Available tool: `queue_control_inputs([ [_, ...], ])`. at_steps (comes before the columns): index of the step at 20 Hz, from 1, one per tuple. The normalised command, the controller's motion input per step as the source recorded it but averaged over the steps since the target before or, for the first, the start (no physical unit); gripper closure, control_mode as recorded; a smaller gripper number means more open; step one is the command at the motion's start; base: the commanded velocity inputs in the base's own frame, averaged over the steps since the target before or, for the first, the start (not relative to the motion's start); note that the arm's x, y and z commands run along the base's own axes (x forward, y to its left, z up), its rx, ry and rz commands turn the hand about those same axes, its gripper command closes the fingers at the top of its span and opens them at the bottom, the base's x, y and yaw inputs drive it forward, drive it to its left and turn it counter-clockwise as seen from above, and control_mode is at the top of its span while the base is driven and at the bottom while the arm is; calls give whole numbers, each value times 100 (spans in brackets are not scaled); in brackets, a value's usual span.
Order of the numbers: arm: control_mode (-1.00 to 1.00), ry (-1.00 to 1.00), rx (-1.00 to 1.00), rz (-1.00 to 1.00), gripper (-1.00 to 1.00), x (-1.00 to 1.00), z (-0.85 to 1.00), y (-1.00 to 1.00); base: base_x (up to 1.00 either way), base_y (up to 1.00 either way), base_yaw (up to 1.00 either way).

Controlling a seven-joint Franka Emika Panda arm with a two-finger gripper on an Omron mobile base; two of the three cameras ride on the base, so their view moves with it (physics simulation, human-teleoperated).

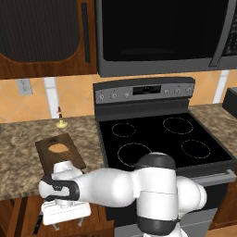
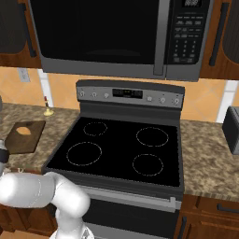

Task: Place the appropriate cutting tool for cutting the potato skin on the cutting board.

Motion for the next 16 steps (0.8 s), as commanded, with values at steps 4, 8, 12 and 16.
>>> queue_control_inputs([
  [4, -100, 16, 5, -5, -100, -63, -14, 0, 0, 0, 0],
  [8, -100, 25, 0, -6, -100, -95, 0, 0, 0, 0, 0],
  [12, -100, 21, 2, -5, -100, -100, 0, 0, 0, 0, 0],
  [16, -100, 21, 2, -4, -100, -73, 4, 0, 0, 0, 0],
])
